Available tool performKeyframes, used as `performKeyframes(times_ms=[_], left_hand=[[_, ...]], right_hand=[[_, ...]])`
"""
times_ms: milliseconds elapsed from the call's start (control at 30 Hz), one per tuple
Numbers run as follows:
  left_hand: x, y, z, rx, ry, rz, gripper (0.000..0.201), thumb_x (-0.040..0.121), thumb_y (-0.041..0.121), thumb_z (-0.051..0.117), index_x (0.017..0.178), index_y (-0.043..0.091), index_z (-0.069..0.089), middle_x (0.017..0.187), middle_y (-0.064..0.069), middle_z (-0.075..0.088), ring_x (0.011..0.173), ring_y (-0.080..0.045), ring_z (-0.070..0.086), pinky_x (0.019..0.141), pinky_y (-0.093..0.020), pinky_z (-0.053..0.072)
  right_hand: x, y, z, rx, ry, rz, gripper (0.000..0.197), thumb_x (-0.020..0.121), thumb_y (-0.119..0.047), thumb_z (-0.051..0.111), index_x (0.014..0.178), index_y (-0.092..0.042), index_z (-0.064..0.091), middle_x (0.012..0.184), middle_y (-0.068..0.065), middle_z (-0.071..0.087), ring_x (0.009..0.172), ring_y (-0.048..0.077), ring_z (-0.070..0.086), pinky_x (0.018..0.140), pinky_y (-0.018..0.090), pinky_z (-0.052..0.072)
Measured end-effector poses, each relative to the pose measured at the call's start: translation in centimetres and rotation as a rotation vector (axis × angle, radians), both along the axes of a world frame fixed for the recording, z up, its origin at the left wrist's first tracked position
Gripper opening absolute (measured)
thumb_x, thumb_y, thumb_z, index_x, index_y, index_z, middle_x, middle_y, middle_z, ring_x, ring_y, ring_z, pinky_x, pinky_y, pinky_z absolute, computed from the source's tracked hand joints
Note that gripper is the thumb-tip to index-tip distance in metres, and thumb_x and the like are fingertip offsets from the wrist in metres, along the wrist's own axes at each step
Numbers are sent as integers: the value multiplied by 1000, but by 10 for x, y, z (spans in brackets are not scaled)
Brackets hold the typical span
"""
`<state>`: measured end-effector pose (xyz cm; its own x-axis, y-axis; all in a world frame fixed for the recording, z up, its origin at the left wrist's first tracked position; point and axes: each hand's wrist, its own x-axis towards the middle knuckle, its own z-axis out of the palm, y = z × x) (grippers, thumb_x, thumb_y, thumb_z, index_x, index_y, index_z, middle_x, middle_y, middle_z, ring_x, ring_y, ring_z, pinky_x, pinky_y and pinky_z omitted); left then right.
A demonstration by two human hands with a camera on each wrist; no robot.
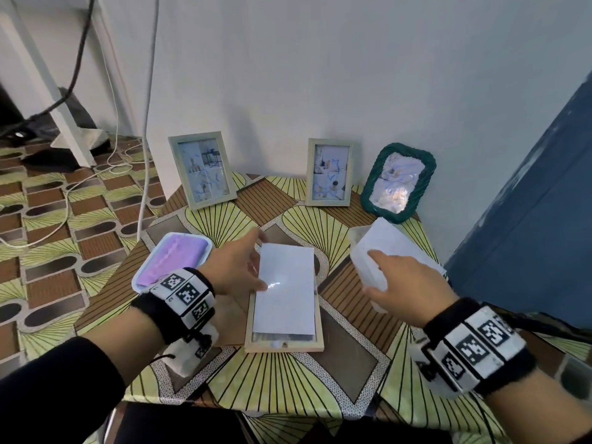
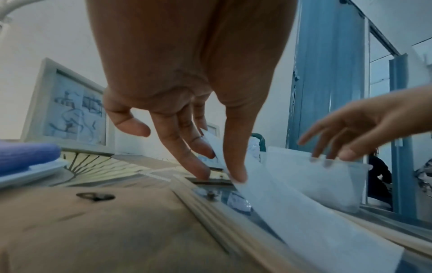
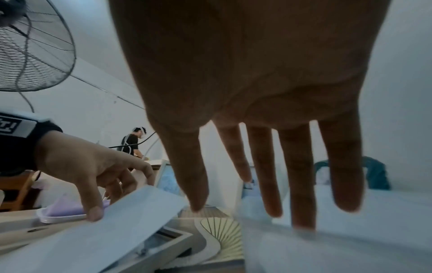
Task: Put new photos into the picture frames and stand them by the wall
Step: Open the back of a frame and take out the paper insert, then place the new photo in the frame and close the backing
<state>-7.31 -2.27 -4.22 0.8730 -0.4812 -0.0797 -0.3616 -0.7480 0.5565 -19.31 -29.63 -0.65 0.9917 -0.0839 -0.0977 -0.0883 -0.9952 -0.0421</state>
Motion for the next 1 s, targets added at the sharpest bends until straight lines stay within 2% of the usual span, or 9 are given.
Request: performKeyframes(times_ms=[100, 233, 400, 467, 533, 633, 800, 900, 1000], left_hand=[[2, -3, 10, -87, -17, -8, 68, 74, 9, 82, 124, 33, 42, 87, 9, 63, 69, -4, 62, 68, -25, 55], [-1, -9, 33, -235, -33, -12, 65, 80, 5, 77, 127, 39, 48, 95, 5, 62, 63, -6, 68, 64, -26, 57], [5, -25, 60, -436, 39, 61, 61, 75, 7, 82, 119, 42, 56, 90, 4, 71, 72, -16, 72, 68, -27, 57], [8, -38, 58, -463, 145, 95, 60, 73, 3, 83, 117, 36, 59, 90, 0, 73, 76, -18, 73, 71, -33, 58], [9, -56, 50, -484, 274, 107, 61, 71, -6, 80, 121, 22, 59, 92, -12, 72, 69, -17, 73, 59, -31, 58], [14, -86, 34, -404, 326, 118, 62, 71, -9, 79, 125, 11, 55, 84, -14, 73, 64, -20, 73, 56, -29, 58], [20, -129, 15, -191, 325, 83, 64, 71, 4, 85, 125, 12, 51, 88, -10, 73, 73, -23, 74, 77, -45, 61], [21, -147, 9, -118, 306, 77, 66, 68, 8, 88, 123, 12, 50, 99, -13, 71, 83, -28, 73, 78, -45, 61], [21, -160, 5, -46, 339, 44, 65, 68, 6, 87, 119, 13, 49, 98, -12, 70, 78, -25, 74, 70, -39, 62]], right_hand=[[-12, -8, -15, 69, 92, -30, 48, 96, -43, 47, 139, -27, 34, 120, 3, 64, 108, 25, 60, 90, 44, 52], [-19, -13, -29, 134, -2, -6, 40, 100, -29, 38, 140, -28, 34, 110, 4, 69, 99, 26, 65, 83, 44, 54], [-21, -28, -31, 471, -142, -97, 41, 100, -30, 45, 140, -32, 42, 116, 0, 69, 101, 17, 64, 88, 40, 53], [-22, -36, -32, 598, -184, -136, 40, 99, -31, 47, 139, -33, 45, 117, -1, 68, 104, 15, 63, 91, 36, 52], [-22, -43, -32, 710, -205, -169, 39, 100, -31, 48, 138, -33, 46, 118, -1, 67, 106, 13, 63, 94, 35, 51], [-23, -49, -31, 788, -238, -211, 39, 99, -30, 49, 138, -34, 47, 116, 1, 67, 106, 14, 63, 96, 39, 51], [-28, -52, -31, 819, -238, -203, 40, 100, -29, 49, 139, -34, 46, 114, -4, 69, 106, 11, 63, 99, 39, 49], [-29, -50, -30, 736, -221, -168, 42, 100, -31, 46, 141, -35, 44, 110, -9, 70, 103, 11, 63, 95, 40, 49], [-28, -45, -30, 622, -182, -114, 42, 100, -31, 44, 142, -34, 41, 117, -5, 69, 105, 18, 62, 91, 40, 50]])
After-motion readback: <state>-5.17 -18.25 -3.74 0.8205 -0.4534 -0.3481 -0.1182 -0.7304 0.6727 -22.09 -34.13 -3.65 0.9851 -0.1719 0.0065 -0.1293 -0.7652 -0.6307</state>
